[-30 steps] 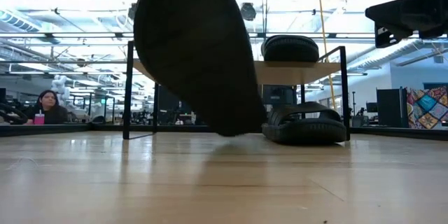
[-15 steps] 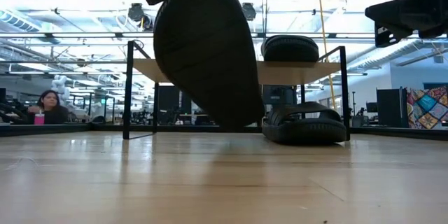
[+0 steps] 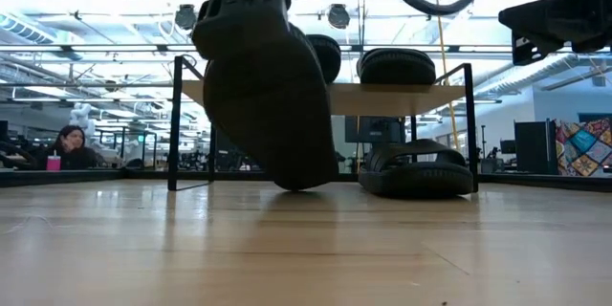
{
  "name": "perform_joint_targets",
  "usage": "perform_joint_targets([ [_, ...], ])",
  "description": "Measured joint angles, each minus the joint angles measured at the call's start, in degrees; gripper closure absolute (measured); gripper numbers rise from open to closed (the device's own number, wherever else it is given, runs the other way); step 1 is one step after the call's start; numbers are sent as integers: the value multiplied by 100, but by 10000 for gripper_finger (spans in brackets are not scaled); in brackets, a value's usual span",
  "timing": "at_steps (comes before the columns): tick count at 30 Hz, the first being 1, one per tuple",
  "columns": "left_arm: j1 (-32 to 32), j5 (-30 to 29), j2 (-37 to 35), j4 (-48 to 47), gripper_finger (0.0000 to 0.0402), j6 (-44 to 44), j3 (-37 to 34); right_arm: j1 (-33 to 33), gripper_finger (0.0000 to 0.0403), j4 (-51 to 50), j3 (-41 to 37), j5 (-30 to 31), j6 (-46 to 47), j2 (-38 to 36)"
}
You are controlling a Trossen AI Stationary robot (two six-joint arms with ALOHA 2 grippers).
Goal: Pick and place slides into the shelf
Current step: Put the black slide under the shelf
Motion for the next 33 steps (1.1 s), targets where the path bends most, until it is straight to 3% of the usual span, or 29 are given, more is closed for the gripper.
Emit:
perform_joint_targets([
  [23,573,-153,-21,9,402,252,-10,0,403,-1,0,0,-1,-1],
  [33,699,151,-29,4,402,4,-10,-1,403,-1,0,0,-9,1],
])
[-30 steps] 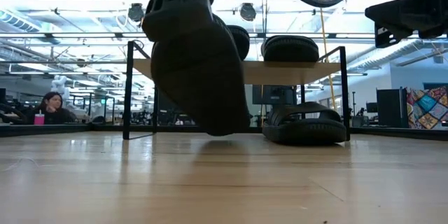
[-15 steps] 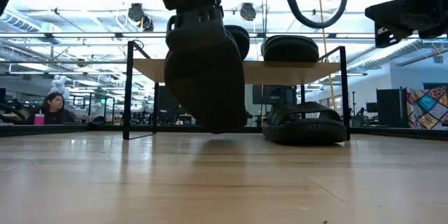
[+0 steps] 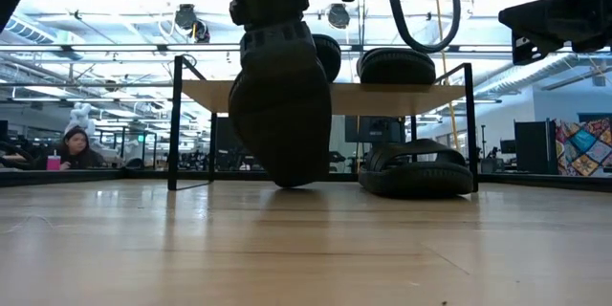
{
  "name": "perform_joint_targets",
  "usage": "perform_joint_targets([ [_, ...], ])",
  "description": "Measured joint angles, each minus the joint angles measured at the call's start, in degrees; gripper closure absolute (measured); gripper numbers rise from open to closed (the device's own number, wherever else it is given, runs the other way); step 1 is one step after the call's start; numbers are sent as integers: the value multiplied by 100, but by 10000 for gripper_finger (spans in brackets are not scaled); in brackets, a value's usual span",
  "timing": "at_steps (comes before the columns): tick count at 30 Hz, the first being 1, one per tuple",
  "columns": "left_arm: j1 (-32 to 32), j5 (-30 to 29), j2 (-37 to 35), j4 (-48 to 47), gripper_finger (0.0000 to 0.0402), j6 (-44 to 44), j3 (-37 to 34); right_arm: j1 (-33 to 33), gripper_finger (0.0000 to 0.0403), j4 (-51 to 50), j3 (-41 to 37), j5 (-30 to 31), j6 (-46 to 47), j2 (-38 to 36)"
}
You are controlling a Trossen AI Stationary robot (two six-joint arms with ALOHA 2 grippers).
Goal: Pick and place slides into the shelf
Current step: Put the black slide under the shelf
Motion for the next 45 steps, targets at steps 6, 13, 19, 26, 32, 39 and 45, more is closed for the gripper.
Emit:
perform_joint_targets([
  [6,52,-23,-2,4,401,-28,0,1,403,0,0,0,7,-2],
  [13,156,-170,-2,4,402,-5,-3,2,403,0,0,0,7,-2],
  [19,251,-298,-2,8,401,17,-467,0,403,2,0,0,-2,-2],
  [26,383,-324,-2,-4,401,-508,-1172,0,403,2,0,0,-5,-2],
  [32,378,-326,-2,0,401,-741,-1248,1,403,2,0,0,-7,-2],
  [39,375,-306,-2,4,401,-965,-1248,2,403,39,0,1,-9,-1],
  [45,319,-274,-2,79,401,-1041,-1248,0,403,93,0,2,-54,-2],
])
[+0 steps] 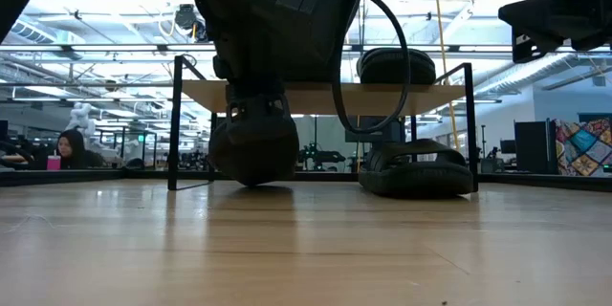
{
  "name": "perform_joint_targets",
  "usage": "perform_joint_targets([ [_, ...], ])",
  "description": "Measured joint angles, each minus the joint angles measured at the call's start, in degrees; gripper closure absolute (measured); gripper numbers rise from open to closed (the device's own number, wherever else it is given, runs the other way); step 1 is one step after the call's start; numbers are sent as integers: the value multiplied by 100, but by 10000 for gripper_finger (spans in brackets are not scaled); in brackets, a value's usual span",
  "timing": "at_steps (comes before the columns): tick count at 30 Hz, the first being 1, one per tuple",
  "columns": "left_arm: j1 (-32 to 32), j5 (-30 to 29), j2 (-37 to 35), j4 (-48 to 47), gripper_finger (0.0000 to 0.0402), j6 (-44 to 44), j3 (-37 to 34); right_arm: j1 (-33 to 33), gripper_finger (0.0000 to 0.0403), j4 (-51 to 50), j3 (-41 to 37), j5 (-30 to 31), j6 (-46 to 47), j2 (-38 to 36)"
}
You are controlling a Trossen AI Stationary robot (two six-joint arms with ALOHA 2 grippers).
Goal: Pick and place slides into the shelf
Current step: Put the black slide under the shelf
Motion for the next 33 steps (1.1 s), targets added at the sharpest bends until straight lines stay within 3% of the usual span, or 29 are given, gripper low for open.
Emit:
perform_joint_targets([
  [6,-70,-14,0,173,401,411,0,1,403,-3,0,0,-38,0],
  [33,-38,454,0,891,401,745,0,0,403,-5,0,0,4,2],
])
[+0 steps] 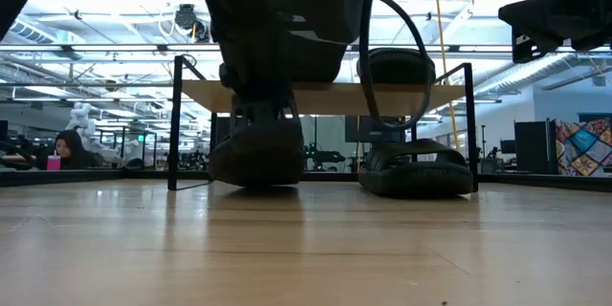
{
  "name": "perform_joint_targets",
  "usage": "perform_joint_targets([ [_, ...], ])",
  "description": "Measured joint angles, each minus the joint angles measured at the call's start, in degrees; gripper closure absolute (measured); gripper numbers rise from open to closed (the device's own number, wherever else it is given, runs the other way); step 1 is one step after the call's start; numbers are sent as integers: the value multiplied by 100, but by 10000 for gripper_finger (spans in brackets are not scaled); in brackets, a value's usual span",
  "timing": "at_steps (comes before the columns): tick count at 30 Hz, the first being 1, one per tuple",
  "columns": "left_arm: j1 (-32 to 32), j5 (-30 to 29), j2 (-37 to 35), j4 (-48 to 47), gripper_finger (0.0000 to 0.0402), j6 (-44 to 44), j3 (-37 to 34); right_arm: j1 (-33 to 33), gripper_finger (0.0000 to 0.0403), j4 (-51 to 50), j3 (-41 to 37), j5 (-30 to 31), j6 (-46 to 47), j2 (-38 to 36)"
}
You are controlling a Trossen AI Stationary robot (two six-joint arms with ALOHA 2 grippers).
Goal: Pick and place slides into the shelf
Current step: Put the black slide under the shelf
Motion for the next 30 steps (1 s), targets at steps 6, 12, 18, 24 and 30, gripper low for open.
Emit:
perform_joint_targets([
  [6,33,158,0,399,401,301,2,2,403,0,0,0,0,-1],
  [12,49,174,2,507,401,378,2,2,403,0,0,0,20,0],
  [18,85,477,2,559,397,326,4,1,403,0,0,0,21,-1],
  [24,115,848,1,586,348,279,11,2,403,0,0,0,24,0],
  [30,113,901,2,586,277,232,13,1,403,0,0,0,22,-1],
])
